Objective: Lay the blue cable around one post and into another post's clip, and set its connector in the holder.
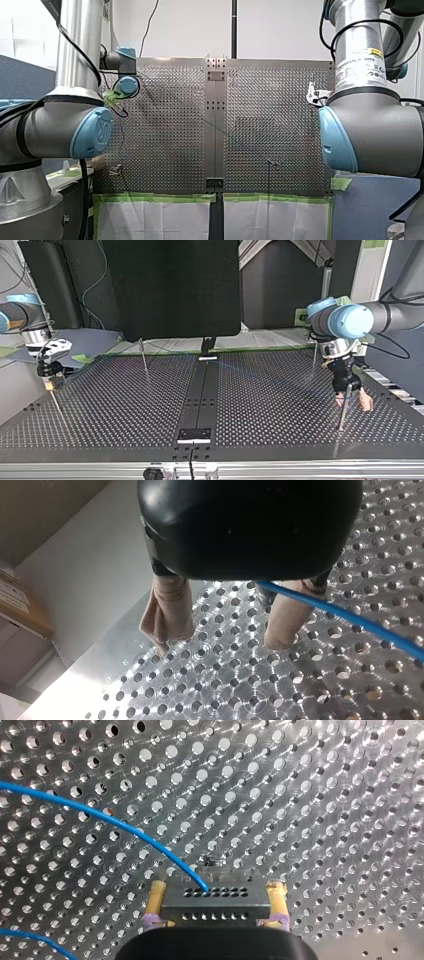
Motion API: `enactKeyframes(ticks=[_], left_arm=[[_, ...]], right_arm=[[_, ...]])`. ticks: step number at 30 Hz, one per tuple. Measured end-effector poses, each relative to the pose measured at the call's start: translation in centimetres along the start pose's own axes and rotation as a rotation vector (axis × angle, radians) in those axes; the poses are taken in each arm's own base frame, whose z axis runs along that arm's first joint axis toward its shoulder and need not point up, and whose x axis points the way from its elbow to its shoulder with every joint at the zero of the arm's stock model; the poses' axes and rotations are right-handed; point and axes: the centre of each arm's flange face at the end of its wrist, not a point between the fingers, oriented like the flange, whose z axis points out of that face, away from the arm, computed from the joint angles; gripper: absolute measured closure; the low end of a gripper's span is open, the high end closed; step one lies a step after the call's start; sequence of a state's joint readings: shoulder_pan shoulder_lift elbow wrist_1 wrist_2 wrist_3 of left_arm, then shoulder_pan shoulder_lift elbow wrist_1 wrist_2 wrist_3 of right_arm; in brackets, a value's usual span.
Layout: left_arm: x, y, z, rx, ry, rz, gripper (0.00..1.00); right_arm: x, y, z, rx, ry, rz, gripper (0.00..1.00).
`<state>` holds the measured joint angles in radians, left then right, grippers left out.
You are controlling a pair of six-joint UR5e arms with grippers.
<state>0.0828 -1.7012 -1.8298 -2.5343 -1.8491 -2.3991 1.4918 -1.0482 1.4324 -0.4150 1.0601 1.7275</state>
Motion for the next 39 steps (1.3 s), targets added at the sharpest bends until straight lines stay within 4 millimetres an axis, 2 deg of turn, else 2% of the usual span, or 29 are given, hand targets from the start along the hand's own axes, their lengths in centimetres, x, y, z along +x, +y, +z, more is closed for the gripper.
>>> enactKeyframes(ticks=[15, 39], left_arm=[[-0.01, -0.05, 0.00, 0.003, 0.002, 0.000, 0.00], [-0.04, -0.05, 0.08, 0.005, 0.003, 0.000, 0.00]], right_arm=[[-0.52, 0.16, -0.01, -0.004, -0.006, 0.006, 1.00], [-0.25, 0.37, 0.37, -0.008, 0.026, 0.000, 1.00]])
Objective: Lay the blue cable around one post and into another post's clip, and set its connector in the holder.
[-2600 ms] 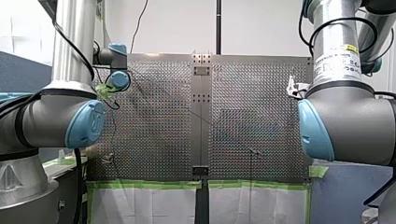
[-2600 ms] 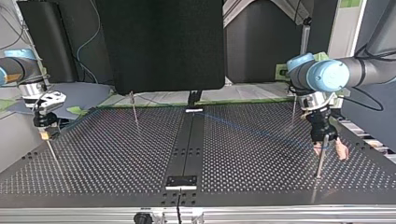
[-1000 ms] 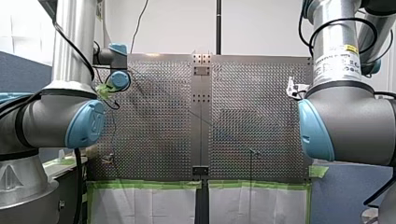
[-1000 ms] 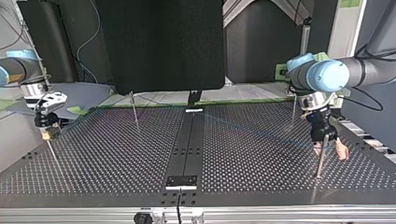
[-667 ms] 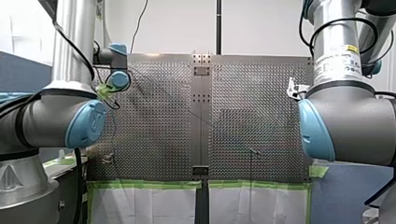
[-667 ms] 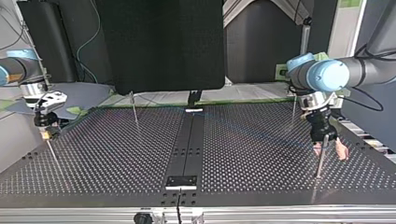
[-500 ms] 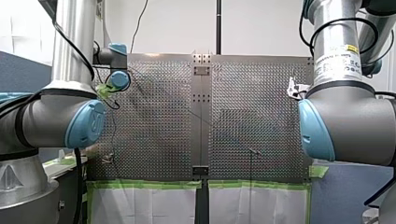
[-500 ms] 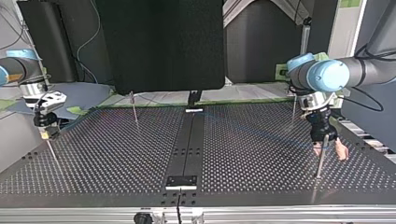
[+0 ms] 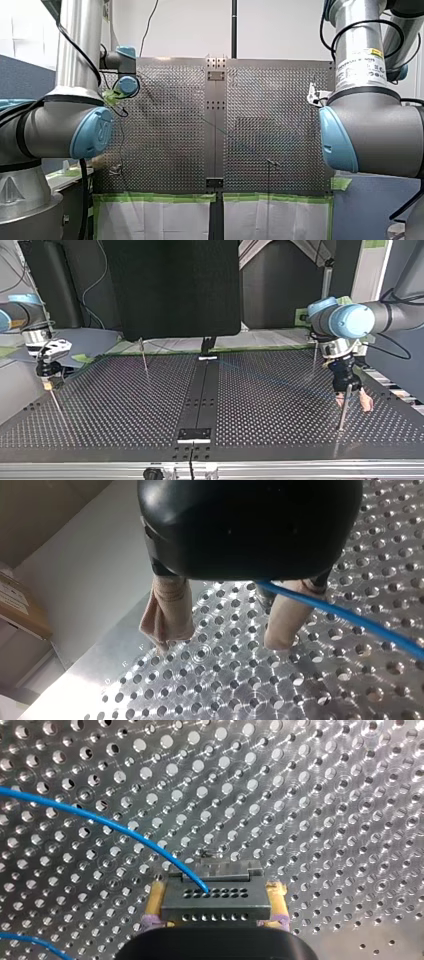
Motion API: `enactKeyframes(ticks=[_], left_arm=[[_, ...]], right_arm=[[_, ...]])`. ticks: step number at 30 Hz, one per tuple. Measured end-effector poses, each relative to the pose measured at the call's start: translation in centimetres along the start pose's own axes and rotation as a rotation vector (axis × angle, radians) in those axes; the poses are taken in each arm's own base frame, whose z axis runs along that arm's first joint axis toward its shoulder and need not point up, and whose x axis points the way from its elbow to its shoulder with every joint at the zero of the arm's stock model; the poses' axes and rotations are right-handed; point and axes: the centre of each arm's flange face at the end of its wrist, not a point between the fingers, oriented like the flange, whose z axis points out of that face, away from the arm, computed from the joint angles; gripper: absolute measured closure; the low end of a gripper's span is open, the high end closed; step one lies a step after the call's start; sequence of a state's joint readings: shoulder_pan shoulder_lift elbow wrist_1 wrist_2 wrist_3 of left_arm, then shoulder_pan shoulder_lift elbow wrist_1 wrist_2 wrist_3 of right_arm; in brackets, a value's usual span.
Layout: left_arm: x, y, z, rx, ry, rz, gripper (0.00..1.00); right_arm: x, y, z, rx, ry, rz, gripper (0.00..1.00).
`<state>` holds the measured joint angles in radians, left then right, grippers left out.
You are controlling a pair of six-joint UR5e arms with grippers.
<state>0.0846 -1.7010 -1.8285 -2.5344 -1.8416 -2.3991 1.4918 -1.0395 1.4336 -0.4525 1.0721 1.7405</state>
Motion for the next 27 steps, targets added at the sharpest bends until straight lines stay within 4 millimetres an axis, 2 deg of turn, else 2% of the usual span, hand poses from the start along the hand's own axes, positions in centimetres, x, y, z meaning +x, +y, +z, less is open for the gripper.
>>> enactKeyframes(ticks=[18, 20, 21, 23, 24, 25, 26, 27], left_arm=[[-0.01, -0.03, 0.03, 0.003, 0.002, 0.000, 0.00], [-0.01, -0.02, 0.03, 0.003, 0.002, 0.000, 0.00], [-0.01, -0.02, 0.03, 0.003, 0.002, 0.000, 0.00], [-0.02, -0.03, 0.03, 0.003, 0.002, 0.000, 0.00], [-0.02, -0.03, 0.03, 0.003, 0.002, 0.000, 0.00], [-0.02, -0.03, 0.03, 0.003, 0.002, 0.000, 0.00], [-0.02, -0.03, 0.03, 0.003, 0.002, 0.000, 0.00], [-0.02, -0.02, 0.03, 0.003, 0.002, 0.000, 0.00]], right_arm=[[0.07, -0.15, 0.06, 0.007, 0.001, 0.015, 1.00], [0.06, -0.15, 0.06, 0.007, 0.001, 0.015, 0.85], [0.06, -0.15, 0.06, 0.006, 0.002, 0.015, 0.85], [0.07, -0.15, 0.07, 0.005, 0.002, 0.015, 0.67], [0.11, -0.14, 0.08, 0.004, 0.003, 0.014, 0.67], [0.11, -0.13, 0.08, 0.005, 0.003, 0.014, 0.51], [0.11, -0.13, 0.08, 0.004, 0.003, 0.014, 0.44], [0.16, -0.13, 0.10, 0.004, 0.005, 0.013, 0.44]])
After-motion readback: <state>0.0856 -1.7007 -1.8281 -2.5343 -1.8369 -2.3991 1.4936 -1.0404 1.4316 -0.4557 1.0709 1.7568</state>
